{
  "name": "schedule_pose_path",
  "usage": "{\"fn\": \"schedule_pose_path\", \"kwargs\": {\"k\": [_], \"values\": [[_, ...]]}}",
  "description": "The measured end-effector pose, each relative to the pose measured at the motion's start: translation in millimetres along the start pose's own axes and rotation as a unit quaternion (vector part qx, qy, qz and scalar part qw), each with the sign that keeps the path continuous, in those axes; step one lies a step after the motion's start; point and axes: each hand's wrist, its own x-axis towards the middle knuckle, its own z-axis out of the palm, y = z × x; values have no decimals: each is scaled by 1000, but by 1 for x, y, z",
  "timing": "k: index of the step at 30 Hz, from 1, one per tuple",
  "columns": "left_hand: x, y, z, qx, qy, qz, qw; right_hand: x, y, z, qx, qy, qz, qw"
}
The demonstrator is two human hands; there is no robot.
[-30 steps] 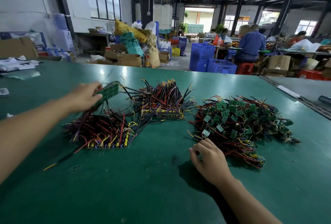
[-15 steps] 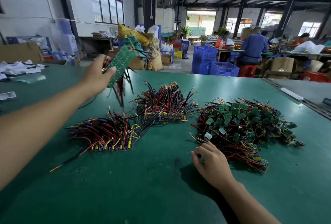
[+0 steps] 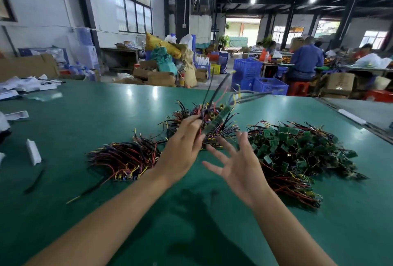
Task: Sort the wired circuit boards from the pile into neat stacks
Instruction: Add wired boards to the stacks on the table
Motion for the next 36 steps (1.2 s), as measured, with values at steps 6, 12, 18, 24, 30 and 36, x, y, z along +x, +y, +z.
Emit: {"fn": "schedule_pose_path", "kwargs": {"k": [6,12,18,24,30,36], "values": [[-19,2,21,62,-77,91,991,7,-7,-4,-9,14,12,1000],[-54,12,32,65,67,146,985,8,5,-30,2,140,-29,990],[-84,18,55,-67,-217,-12,974,-3,5,-45,49,139,-45,988],[-62,14,51,-496,-34,-526,690,-15,13,-47,69,70,-6,995],[-61,12,41,-522,15,-580,626,-14,35,-35,26,56,39,997],[-65,7,46,-429,91,-607,663,-17,34,-29,-40,-9,67,997]]}}
